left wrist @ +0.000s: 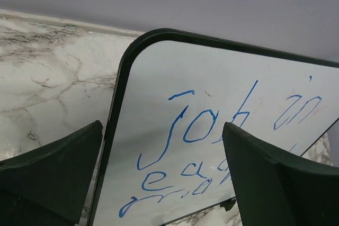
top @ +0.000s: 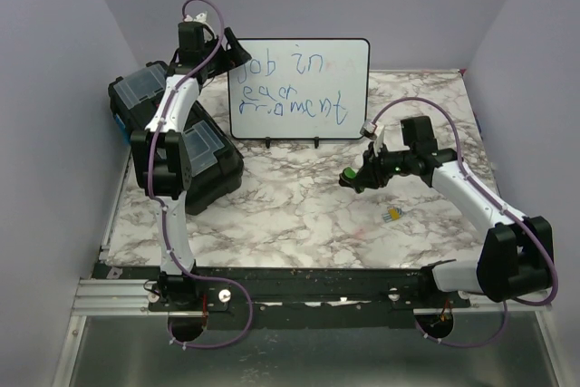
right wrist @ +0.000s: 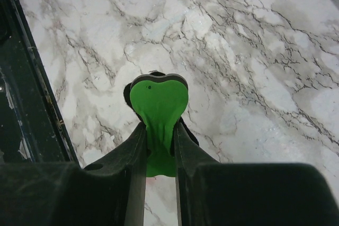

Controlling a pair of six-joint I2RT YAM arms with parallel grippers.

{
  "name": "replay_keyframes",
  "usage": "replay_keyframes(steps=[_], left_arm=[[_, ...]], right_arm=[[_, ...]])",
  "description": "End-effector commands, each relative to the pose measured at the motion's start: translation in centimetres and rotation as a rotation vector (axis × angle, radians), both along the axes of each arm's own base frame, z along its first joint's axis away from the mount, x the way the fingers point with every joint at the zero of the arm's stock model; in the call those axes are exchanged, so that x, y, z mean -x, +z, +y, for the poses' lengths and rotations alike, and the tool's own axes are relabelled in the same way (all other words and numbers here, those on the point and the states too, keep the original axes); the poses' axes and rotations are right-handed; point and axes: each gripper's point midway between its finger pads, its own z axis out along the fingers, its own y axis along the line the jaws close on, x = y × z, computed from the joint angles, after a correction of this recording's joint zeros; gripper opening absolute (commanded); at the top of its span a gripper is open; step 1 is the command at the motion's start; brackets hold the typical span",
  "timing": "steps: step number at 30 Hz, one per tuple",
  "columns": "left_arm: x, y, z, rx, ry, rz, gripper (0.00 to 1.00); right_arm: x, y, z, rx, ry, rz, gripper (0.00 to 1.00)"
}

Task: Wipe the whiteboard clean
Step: Pick up the whiteboard from the whiteboard stand.

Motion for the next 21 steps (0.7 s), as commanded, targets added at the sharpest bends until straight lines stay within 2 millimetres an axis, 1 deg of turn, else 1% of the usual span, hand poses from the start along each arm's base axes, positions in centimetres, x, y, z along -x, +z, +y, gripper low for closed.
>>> replay_keyframes(steps=[1,6,10,11,17,21], left_arm=[[0.4,-1.3,-1.5,0.051,-0.099,0.018,0.92],[1.5,-0.8,-2.5,0.079,-0.155,0.016,0.86],[3.1,-1.1,-2.9,0.101,-0.175,0.015,0.77],[3.5,-1.5,-3.0,0.105,-0.18,0.022,0.75],[5.8,-2.6,-4.0,0.091,-0.214,0.033,0.71],[7.3,-2.7,-4.8,0.088,-0.254,0.028,0.68]], right_arm=[[0.6,1.0,0.1,-0.032,0.011,0.006,0.01],[0.6,1.1,0.1,-0.037,0.011,0.004,0.01],[0.6,1.3,0.0,-0.039,0.009,0.0,0.01],[0.6,1.3,0.0,-0.041,0.011,-0.001,0.01],[0.7,1.5,-0.1,-0.046,0.009,-0.003,0.01],[0.7,1.7,-0.1,-0.049,0.009,-0.008,0.01]])
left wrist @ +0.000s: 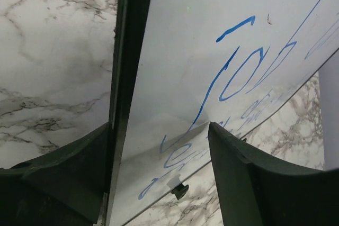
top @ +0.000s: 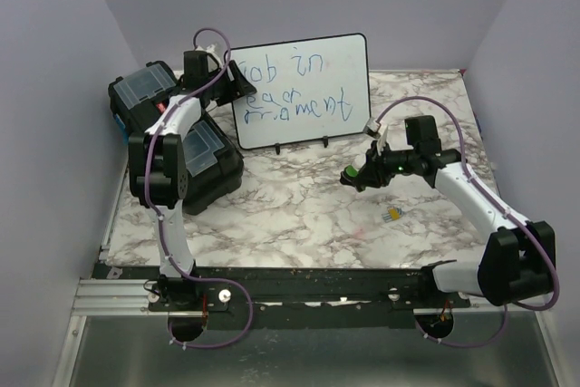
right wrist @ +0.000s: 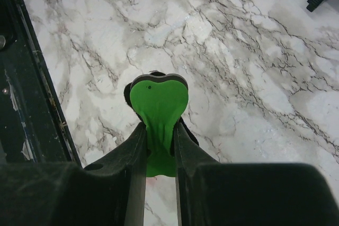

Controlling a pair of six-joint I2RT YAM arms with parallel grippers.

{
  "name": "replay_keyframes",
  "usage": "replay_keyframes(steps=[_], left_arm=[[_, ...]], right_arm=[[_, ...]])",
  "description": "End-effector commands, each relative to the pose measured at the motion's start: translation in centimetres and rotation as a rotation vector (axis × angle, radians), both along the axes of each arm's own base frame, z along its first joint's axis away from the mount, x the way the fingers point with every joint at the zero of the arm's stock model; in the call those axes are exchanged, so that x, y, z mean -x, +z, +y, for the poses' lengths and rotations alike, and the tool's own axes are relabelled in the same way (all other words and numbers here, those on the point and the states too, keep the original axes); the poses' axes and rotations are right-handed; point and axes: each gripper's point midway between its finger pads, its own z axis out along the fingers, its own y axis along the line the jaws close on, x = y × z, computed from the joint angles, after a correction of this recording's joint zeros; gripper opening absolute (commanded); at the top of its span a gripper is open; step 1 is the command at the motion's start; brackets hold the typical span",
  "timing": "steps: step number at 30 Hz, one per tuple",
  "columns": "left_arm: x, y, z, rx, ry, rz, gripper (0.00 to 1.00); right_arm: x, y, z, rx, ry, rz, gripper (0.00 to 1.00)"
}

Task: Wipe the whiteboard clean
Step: Pick up the whiteboard from the whiteboard stand.

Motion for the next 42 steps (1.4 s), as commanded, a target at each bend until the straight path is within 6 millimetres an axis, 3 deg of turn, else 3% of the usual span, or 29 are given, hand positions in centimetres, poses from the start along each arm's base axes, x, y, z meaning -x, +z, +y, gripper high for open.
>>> replay_keyframes(steps=[1,9,17,21,28,33,42], left_arm=[[2.1,4.2,-2.6,0.027,-0.111,-0.11,0.66],[5.6,3.8,-6.1,0.029,-0.231,-0.119,0.64],[9.2,1.2,-9.6,0.034,-0.295,-0.103,0.59],[10.9,0.4,-10.5,0.034,-0.289,-0.122,0.58],[13.5,1.3,-11.6,0.011,-0.279,-0.206,0.57],[15.6,0.7,-12.4,0.026,-0.267,-0.199,0.59],[16.0,-0.9,-12.7,0.129,-0.044,-0.213,0.64]], right_arm=[[0.7,0.9,0.0,-0.026,0.009,0.007,0.01],[0.7,1.0,0.0,-0.028,0.009,0.002,0.01],[0.7,1.3,-0.2,-0.032,0.003,-0.004,0.01],[0.8,1.5,-0.2,-0.037,0.003,-0.01,0.01],[0.8,1.9,-0.4,-0.044,-0.002,-0.019,0.01],[0.9,2.1,-0.4,-0.05,-0.003,-0.022,0.01],[0.9,2.4,-0.6,-0.056,-0.005,-0.029,0.01]])
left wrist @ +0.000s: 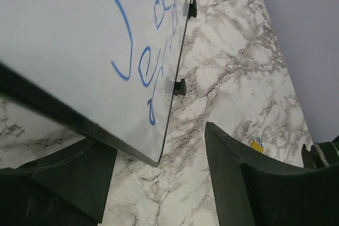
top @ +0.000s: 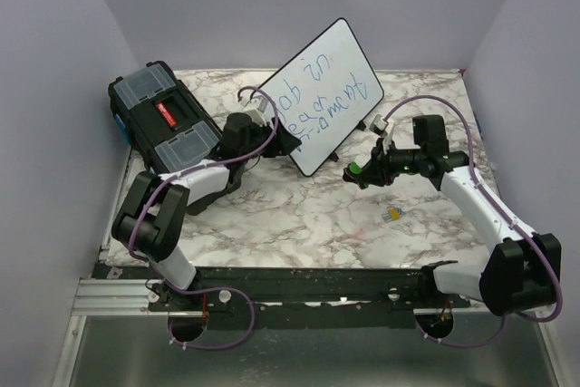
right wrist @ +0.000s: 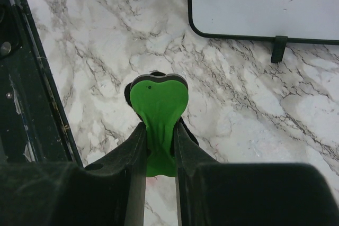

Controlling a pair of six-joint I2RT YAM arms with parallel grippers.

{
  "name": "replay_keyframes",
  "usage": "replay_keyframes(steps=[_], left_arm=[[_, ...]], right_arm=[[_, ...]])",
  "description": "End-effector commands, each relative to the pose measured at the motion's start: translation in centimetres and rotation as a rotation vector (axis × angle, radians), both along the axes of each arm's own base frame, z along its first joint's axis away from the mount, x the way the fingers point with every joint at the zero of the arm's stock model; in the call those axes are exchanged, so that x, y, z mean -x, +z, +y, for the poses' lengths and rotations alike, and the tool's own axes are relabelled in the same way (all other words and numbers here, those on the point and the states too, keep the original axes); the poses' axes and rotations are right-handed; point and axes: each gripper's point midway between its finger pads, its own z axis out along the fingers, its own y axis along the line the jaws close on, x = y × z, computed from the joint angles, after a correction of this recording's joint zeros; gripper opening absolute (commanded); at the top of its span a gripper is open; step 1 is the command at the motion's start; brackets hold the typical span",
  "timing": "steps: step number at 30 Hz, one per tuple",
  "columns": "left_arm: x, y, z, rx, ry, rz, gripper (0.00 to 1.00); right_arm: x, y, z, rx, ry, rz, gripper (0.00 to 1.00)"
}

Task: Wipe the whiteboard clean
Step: Pick up the whiteboard from the whiteboard stand.

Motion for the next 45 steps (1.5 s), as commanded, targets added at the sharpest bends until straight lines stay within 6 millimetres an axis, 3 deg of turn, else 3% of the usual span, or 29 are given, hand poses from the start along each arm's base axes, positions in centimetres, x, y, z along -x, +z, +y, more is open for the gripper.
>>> replay_keyframes(steps=[1,9,17,26,35,45], left_arm=[[-1.1,-0.3,0.5,0.097,0.189,-0.023,0.64],[-1.4,0.4,0.4,0.196,0.342,-0.153,0.61],[-1.9,1.0,0.5,0.304,0.376,-0.225,0.55],[-1.4,0.6,1.9,0.345,0.43,-0.252,0.54],[-2.5,1.2,0.9,0.408,0.415,-0.266,0.5],[-2.6,-1.1,-1.2,0.401,0.387,-0.23,0.5]], right_arm=[[0.8,0.5,0.0,-0.027,0.006,0.019,0.01],[0.9,0.8,-0.1,-0.032,0.007,0.011,0.01],[1.0,0.8,-0.1,-0.033,0.01,0.011,0.01],[0.9,0.9,0.0,-0.035,0.014,0.009,0.01],[1.0,0.7,-0.2,-0.03,0.01,0.01,0.02],[1.0,0.6,-0.1,-0.029,0.013,0.014,0.02]])
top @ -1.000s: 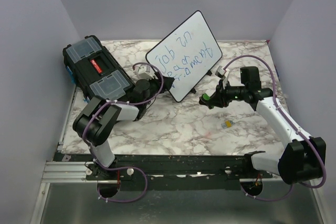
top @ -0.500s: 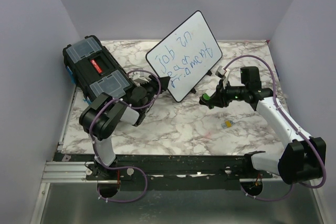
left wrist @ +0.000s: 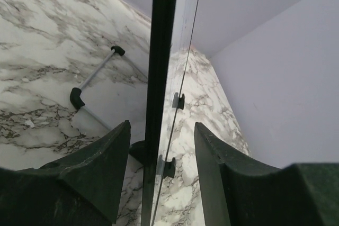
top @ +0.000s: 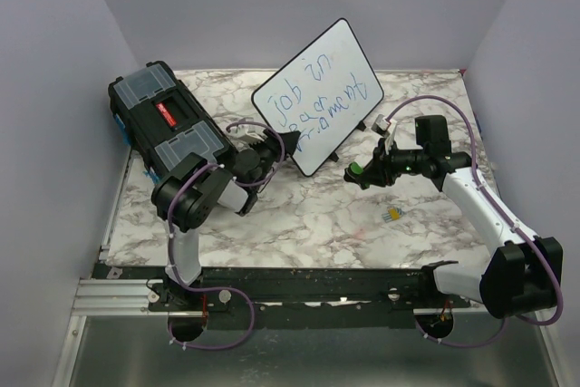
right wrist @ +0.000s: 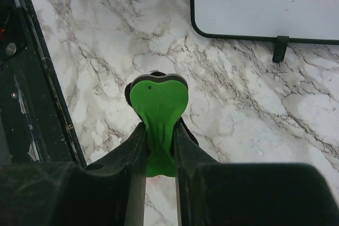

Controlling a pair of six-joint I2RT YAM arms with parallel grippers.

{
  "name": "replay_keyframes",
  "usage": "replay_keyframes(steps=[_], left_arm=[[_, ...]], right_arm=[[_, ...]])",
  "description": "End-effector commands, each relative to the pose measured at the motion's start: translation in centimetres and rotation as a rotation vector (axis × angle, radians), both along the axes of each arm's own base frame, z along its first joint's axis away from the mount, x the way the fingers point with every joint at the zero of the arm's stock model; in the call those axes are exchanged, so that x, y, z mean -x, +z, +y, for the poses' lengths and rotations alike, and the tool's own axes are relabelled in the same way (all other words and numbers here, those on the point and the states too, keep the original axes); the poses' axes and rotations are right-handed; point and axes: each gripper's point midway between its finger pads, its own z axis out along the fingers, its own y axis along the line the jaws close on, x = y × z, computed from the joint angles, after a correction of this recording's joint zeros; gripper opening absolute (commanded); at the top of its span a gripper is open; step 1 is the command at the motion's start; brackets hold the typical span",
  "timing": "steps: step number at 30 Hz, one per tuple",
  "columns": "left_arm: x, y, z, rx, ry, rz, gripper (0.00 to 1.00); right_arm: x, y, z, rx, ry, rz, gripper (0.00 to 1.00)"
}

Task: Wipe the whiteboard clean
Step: Pick up the whiteboard from the whiteboard stand.

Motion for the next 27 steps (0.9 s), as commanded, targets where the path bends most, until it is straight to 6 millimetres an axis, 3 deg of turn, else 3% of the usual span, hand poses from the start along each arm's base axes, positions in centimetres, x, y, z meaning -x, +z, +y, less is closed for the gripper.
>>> replay_keyframes(steps=[1,27], left_arm=[[-0.2,-0.3,-1.4,0.034,-0.008,-0.022,0.5],[-0.7,-0.1,-2.3,0.146,0.004,-0.051,0.45]], right_arm=[[0.7,0.1,0.1,-0.016,0.014,0.016,0.02],[0.8,0.2,0.0,-0.015,0.015,0.016,0.02]])
